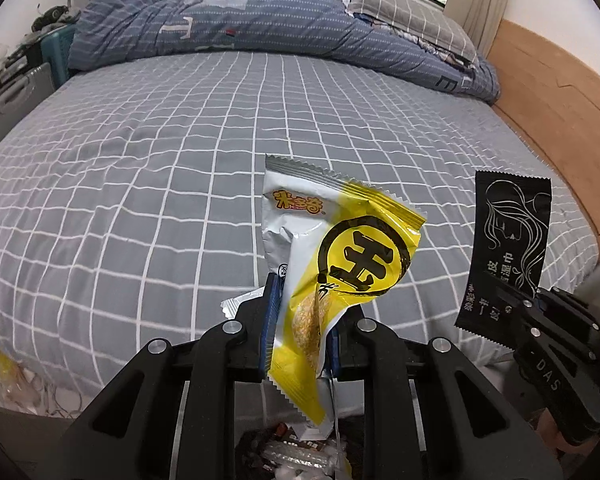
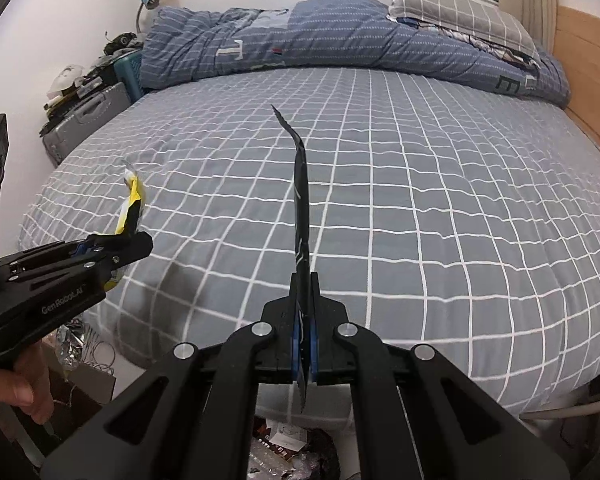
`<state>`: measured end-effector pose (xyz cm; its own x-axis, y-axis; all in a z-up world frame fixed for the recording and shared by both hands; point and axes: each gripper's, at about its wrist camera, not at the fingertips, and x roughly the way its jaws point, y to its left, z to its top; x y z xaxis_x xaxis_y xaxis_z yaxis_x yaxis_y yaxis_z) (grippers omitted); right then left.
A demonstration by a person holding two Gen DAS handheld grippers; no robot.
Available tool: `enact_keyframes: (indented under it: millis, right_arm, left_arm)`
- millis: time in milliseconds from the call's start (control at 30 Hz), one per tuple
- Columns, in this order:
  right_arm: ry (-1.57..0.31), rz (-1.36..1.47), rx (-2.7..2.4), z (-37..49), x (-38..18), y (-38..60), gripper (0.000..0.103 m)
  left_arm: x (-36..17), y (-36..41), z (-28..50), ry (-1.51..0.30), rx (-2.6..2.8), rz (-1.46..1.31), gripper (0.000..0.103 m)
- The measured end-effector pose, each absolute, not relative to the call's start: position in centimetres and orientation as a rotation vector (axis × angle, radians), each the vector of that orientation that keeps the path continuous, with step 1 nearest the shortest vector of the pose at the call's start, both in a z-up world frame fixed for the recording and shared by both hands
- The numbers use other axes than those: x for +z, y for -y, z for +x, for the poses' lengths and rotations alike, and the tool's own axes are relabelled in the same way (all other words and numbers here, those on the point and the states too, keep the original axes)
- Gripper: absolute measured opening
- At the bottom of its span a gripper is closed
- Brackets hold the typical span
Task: Collect trash
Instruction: 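Carry the yellow packet and black sachet off the bed toward the bin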
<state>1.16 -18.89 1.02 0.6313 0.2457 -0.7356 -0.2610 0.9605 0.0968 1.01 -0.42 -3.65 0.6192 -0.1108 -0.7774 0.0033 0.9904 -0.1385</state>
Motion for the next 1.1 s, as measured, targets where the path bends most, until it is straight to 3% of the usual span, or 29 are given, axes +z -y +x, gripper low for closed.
enact_keyframes:
  millis: [467,1100]
  right_arm:
    - [-0.82,-0.018,0.306,-4.4,1.7,18.3,0.003]
    - [-0.947,0.0,0.263,-9.8,-2.9,19.2,0.003]
  left_arm:
    - [-4.5,1.0,-4.6,-0.928,-0.061,-0.155,0.02]
    - [-8.5,2.3,-10.4,-1.043,-0.075,-0.172,0.02]
